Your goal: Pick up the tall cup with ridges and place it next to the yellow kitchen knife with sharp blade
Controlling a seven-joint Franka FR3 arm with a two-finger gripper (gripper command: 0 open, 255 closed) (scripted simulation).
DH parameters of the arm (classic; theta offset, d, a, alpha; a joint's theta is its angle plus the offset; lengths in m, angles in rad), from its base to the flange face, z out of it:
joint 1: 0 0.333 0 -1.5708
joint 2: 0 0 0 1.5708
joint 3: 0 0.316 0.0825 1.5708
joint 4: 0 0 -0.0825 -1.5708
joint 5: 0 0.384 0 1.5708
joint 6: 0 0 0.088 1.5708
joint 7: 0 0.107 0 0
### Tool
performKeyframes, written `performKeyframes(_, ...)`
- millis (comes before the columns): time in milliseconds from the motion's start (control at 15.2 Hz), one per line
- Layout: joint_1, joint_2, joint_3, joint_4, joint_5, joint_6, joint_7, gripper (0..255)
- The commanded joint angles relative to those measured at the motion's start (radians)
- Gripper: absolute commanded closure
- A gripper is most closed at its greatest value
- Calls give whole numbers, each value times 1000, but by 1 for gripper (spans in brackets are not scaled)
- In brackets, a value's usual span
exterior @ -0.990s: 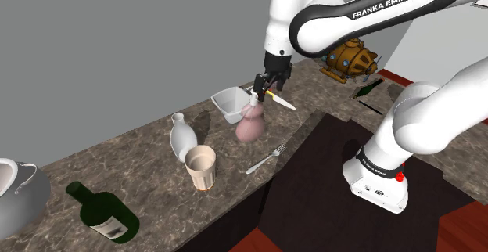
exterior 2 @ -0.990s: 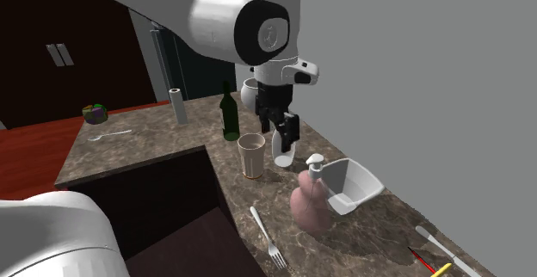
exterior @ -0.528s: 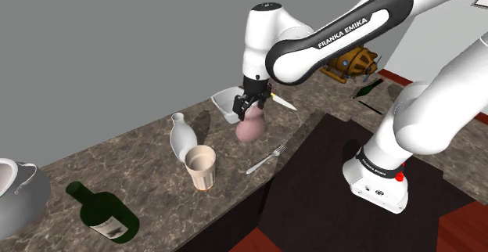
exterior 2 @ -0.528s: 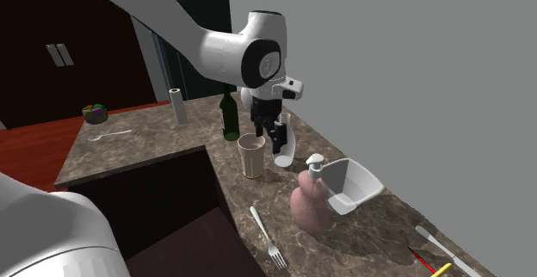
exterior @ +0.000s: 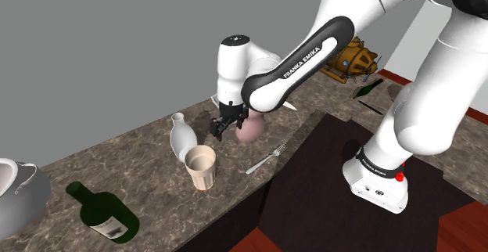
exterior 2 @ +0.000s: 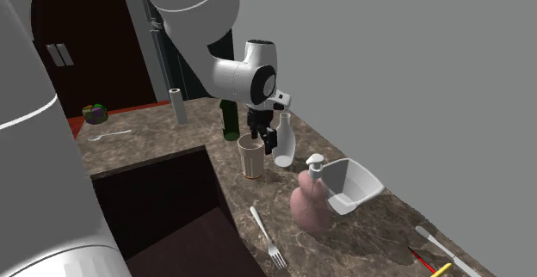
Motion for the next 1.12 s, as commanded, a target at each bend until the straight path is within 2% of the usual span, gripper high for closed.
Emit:
performKeyframes(0,20,74,1,44,-40,28,49,0)
performKeyframes(330,90,248,-23,171,-127,73,148,0)
performKeyframes(792,120,333,-57,184,-173,142,180,0)
performKeyframes(1056,123,340,-60,185,-176,148,183,0)
